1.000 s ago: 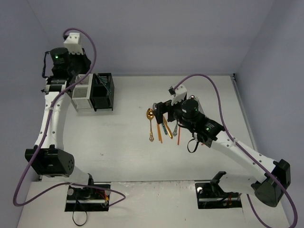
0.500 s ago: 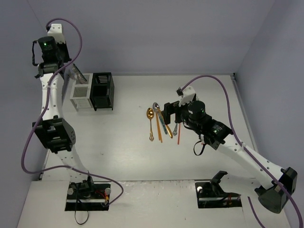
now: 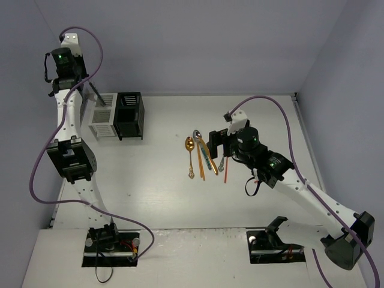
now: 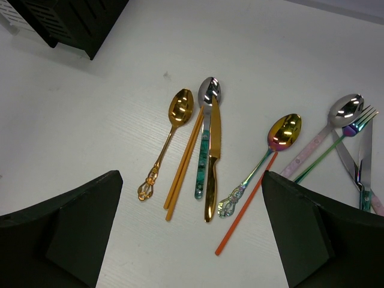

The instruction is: Sort the eating utensils into containers

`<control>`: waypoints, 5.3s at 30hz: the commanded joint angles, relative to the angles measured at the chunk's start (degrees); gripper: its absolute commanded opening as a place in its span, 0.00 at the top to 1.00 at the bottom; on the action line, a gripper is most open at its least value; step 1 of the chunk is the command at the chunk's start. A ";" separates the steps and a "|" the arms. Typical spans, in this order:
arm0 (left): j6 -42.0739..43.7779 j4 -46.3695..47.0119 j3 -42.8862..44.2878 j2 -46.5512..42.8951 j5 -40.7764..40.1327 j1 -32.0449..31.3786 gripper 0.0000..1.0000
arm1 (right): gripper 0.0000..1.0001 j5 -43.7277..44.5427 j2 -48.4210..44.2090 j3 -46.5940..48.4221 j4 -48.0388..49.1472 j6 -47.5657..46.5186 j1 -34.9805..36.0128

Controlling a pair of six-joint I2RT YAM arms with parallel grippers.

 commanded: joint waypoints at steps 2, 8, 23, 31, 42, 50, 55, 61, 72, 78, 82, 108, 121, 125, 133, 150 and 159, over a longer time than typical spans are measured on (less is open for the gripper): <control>-1.23 4.84 6.41 -4.22 2.02 0.38 1.00 | 0.00 1.49 0.29 3.10 0.98 0.45 -0.57; -0.94 7.89 3.90 -3.11 1.00 0.38 1.00 | 0.00 1.49 0.23 2.95 0.95 0.37 -0.84; -4.23 22.67 -7.66 0.79 0.56 -0.23 1.00 | 0.00 1.21 -1.25 1.83 0.16 1.91 -1.16; -5.24 24.09 -16.33 -1.23 0.31 -0.16 0.95 | 0.00 2.70 -1.51 0.83 0.01 4.18 -1.24; -9.87 18.67 -19.69 -9.66 -1.34 -0.17 0.29 | 0.01 11.37 2.04 1.02 -0.39 8.98 -4.68; -17.28 0.11 -18.24 -19.47 -2.41 -2.78 0.19 | 0.10 15.54 9.51 3.61 -1.56 14.58 -12.35; -20.06 -7.61 -25.22 -28.20 -0.82 -8.23 0.18 | 0.25 15.50 17.16 5.59 -1.83 18.22 -17.04; -18.00 -12.56 -38.37 -35.13 -1.83 -23.75 0.18 | 0.49 13.68 27.78 8.69 -1.74 22.86 -22.18; -23.59 -12.00 -56.57 -43.91 0.25 -36.71 0.18 | 0.61 12.26 43.64 16.30 -1.10 24.71 -23.81; -25.67 -11.24 -57.33 -43.36 1.13 -39.19 0.18 | 0.65 13.54 47.83 18.08 -1.03 25.33 -24.57; -25.20 -11.24 -56.74 -43.50 0.88 -39.79 0.18 | 0.67 13.80 48.74 18.56 -0.89 24.95 -25.26; -24.04 -11.33 -54.92 -41.11 2.50 -39.79 0.18 | 1.00 13.66 52.59 18.21 -0.34 24.46 -26.73; -20.79 -8.88 -47.15 -40.69 10.79 -39.79 0.18 | 1.00 15.57 32.78 16.65 0.80 10.84 -22.80; -23.76 -1.96 -45.10 -40.31 17.07 -39.79 0.18 | 1.00 11.05 23.81 13.01 3.49 4.29 -18.87; -28.88 6.19 -41.08 -38.00 22.94 -39.96 0.18 | 1.00 -8.66 11.04 7.53 8.96 -1.36 -15.32; -28.95 16.09 -37.27 -33.07 20.87 -43.98 0.20 | 1.00 -22.19 7.16 10.61 12.21 -1.97 -6.21; -26.72 12.31 -35.17 -30.79 19.34 -45.67 0.57 | 1.00 -20.76 8.30 11.62 13.68 -2.09 -3.63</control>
